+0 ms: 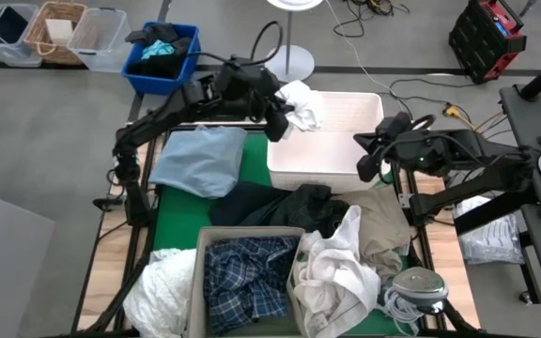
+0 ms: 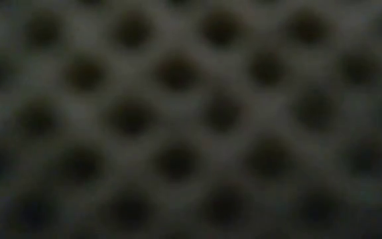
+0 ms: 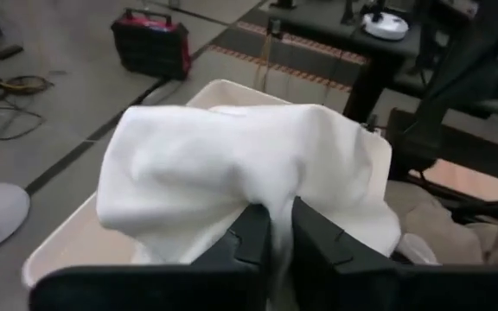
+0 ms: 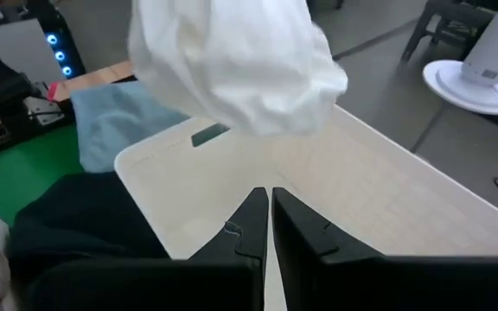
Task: Sort clothes
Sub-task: Put the white underwear into the white laundry organizer, then put the brown pants into the gray laundry organizer
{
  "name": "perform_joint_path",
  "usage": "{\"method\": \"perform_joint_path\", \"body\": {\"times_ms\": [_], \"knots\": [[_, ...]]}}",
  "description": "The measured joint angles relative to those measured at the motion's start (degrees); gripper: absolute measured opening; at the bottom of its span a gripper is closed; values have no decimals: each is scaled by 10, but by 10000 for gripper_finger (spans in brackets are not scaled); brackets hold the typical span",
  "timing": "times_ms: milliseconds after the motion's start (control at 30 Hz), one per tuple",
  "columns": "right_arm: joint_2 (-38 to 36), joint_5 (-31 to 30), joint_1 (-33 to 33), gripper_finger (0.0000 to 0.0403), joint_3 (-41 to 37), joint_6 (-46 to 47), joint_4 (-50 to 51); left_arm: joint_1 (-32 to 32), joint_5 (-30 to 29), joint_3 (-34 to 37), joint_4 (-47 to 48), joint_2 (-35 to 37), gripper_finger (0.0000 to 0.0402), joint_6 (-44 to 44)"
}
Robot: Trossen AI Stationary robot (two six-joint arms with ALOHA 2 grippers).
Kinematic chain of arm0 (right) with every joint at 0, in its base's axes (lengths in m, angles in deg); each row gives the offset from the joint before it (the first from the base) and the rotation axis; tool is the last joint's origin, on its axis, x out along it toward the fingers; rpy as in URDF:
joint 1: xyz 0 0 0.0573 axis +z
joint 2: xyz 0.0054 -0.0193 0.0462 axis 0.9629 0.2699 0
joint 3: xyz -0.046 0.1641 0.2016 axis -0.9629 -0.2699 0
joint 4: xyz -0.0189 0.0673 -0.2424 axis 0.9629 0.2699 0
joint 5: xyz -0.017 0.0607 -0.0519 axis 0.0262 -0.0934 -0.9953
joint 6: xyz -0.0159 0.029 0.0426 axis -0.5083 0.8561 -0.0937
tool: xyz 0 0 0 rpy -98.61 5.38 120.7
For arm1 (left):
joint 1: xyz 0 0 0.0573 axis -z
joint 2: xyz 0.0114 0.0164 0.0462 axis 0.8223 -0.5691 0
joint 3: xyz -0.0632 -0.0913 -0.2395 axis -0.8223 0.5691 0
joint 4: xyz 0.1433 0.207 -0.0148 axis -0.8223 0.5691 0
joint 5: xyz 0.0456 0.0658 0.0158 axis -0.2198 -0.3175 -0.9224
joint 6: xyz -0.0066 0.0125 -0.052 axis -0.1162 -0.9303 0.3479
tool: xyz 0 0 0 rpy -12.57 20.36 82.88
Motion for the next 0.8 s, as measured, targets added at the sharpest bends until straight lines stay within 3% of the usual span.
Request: {"method": "perform_joint_path", "body": {"times_ms": [167,467,633,800], "knots": [[-4,-10,0,13,0,-1,1,2,45,-59,39,-38,85,-15],[3,-10,0,13,-4,-1,11,1,29,-42,60,-18,212,-23],[7,-9,0,13,-5,-8,11,2,30,-42,72,8,239,-48],[13,-8,0,13,-5,-9,8,3,30,-42,149,56,241,-94]]}}
